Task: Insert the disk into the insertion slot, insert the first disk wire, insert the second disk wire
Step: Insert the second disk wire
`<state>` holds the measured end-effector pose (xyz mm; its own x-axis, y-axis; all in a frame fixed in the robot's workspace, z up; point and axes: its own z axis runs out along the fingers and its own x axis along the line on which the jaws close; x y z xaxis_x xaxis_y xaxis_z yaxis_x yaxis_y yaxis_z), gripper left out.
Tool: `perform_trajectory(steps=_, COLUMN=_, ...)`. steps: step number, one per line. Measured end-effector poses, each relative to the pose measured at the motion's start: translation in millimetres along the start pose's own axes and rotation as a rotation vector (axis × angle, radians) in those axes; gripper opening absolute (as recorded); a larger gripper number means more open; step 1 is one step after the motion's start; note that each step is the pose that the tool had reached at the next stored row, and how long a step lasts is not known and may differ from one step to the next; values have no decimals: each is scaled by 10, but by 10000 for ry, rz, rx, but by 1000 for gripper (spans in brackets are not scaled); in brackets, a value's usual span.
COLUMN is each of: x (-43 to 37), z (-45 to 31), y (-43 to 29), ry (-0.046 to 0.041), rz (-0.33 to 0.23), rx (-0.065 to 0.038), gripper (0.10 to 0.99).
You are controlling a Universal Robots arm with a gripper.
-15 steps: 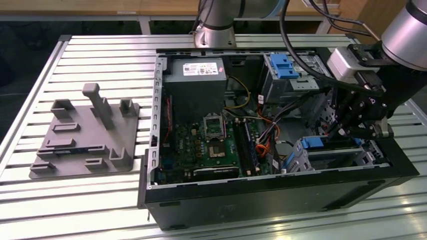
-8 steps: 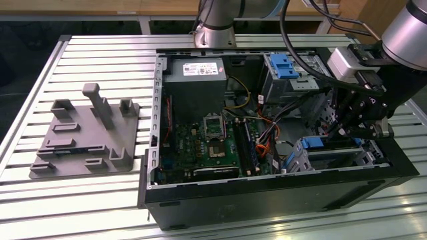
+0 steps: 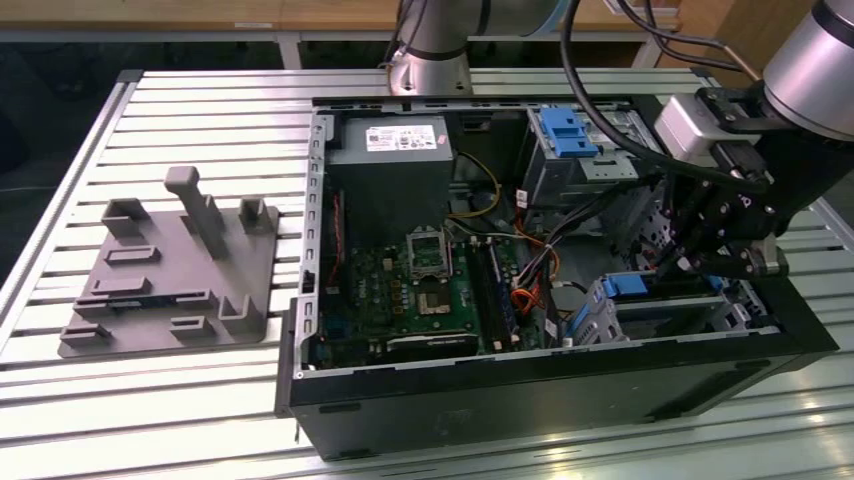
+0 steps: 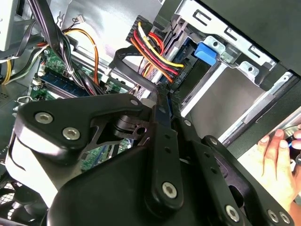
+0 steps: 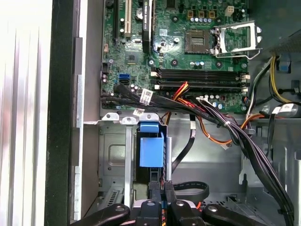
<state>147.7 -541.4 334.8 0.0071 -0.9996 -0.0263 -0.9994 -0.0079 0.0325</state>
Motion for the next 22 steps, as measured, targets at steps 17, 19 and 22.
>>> perform_trajectory(steps=17, x=17, z=11, y=-8, ry=12, rz=-333, rx=-8, gripper=149)
perform_trajectory(steps=19, x=18, z=14, y=-8, ry=12, rz=-332, rx=-8, gripper=149)
perform_trajectory(steps=22, x=21, z=20, y=-11, ry=11, rz=-332, rx=-9, gripper=149)
